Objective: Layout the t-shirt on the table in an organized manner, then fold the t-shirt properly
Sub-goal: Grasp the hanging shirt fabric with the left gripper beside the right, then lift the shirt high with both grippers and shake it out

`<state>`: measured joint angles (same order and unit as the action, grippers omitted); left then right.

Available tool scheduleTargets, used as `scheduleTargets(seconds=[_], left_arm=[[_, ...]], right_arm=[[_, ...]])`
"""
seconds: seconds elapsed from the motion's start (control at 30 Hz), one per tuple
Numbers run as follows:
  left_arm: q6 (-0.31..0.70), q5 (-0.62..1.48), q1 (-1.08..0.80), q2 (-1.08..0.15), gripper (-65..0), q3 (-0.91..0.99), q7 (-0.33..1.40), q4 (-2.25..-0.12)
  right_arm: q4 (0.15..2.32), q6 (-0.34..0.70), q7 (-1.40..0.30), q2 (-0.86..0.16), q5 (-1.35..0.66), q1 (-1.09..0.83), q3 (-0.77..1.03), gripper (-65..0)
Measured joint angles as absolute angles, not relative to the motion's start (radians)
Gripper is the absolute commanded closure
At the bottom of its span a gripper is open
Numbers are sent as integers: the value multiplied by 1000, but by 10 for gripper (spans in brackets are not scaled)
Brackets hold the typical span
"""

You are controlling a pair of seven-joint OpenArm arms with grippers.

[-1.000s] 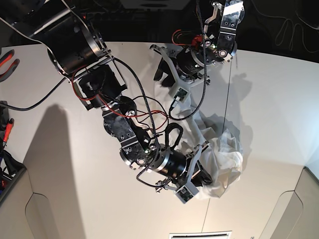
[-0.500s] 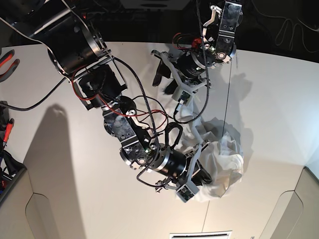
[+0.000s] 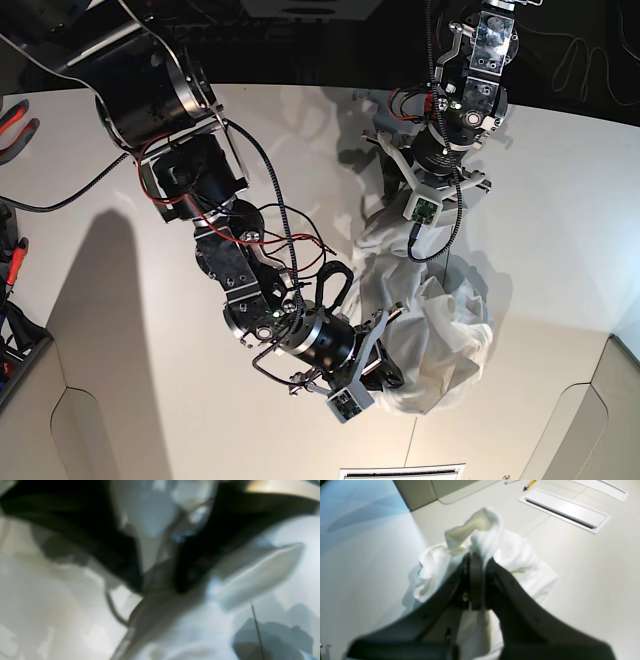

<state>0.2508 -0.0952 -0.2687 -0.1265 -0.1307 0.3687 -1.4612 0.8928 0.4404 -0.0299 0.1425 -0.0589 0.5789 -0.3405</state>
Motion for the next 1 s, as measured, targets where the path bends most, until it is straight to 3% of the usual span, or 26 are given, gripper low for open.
scheduleTargets(seconds=[0.03, 0.2, 0.4, 0.47, 0.73, 1.0], left_arm=[[243, -110, -268, -127, 0, -130, 371, -1461], [240, -111, -267, -127, 0, -130, 393, -1469], [218, -61, -285, -134, 0, -123, 612, -1641], [253, -41, -299, -136, 0, -123, 657, -1715], [255, -38, -289, -135, 0, -117, 653, -1868], [293, 79, -289, -145, 0, 102, 652, -1881]], right_arm=[[893, 441, -30, 144, -59, 579, -339, 0], [893, 440, -30, 144, -59, 579, -338, 0], [893, 440, -31, 144, -56, 582, -338, 0], [893, 441, -39, 144, -54, 596, -338, 0], [893, 415, -80, 143, -59, 685, -336, 0], [893, 387, -91, 144, -91, 741, -336, 0]])
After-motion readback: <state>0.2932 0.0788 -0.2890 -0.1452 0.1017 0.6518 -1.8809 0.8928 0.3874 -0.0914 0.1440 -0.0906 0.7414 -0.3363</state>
